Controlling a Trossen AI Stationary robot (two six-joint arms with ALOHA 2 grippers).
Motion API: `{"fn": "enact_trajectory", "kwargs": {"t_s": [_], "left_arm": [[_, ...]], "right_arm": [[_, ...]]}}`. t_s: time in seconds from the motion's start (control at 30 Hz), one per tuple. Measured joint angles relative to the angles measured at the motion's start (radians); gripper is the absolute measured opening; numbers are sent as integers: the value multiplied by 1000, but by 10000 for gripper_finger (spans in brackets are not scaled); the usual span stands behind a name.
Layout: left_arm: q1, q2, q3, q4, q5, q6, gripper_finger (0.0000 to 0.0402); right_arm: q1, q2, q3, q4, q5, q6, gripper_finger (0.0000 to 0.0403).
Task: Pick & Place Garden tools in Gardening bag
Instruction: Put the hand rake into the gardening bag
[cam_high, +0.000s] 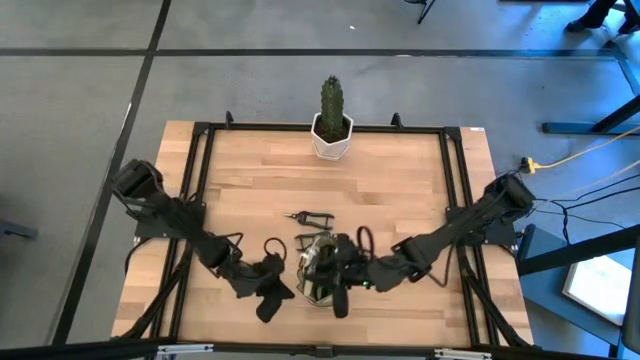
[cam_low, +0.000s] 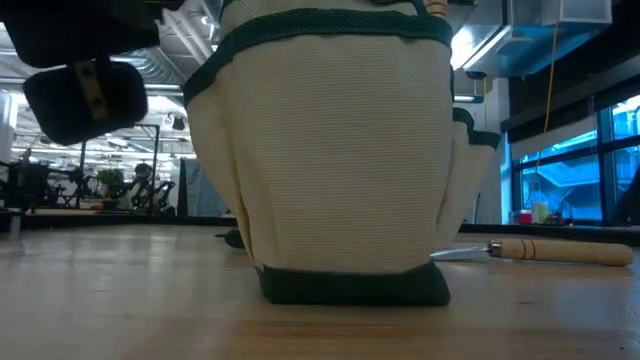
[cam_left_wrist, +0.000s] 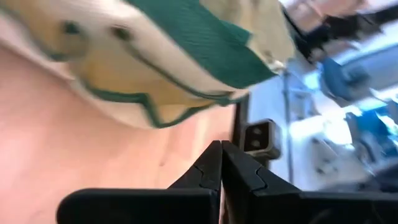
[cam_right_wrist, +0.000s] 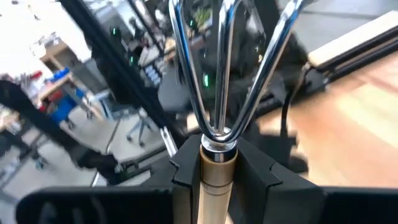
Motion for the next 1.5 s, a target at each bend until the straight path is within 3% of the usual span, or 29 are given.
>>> {"fn": "enact_trajectory", "kwargs": {"t_s": [0.17,0.33,0.53,0.83,1.0,1.5], "left_arm": [[-12,-42,0,-101,-103,-97,2],[-38,-60,-1,-95,-169,-149,2],[-78,-71,-1,-123,-219,-206,1],[-157,-72,-1,-173,-362,-304,1],[-166,-72,-1,-174,-374,-306,1],[-160,-72,-1,-174,-376,-309,1]], "right_arm": [[0,69,59,-63,-10,-24,67],[-3,175,229,-232,80,-127,67],[-8,288,392,-385,96,-153,67],[0,293,396,-542,115,8,67],[0,293,396,-516,127,6,67],[-28,347,396,-508,-1,-77,67]]}}
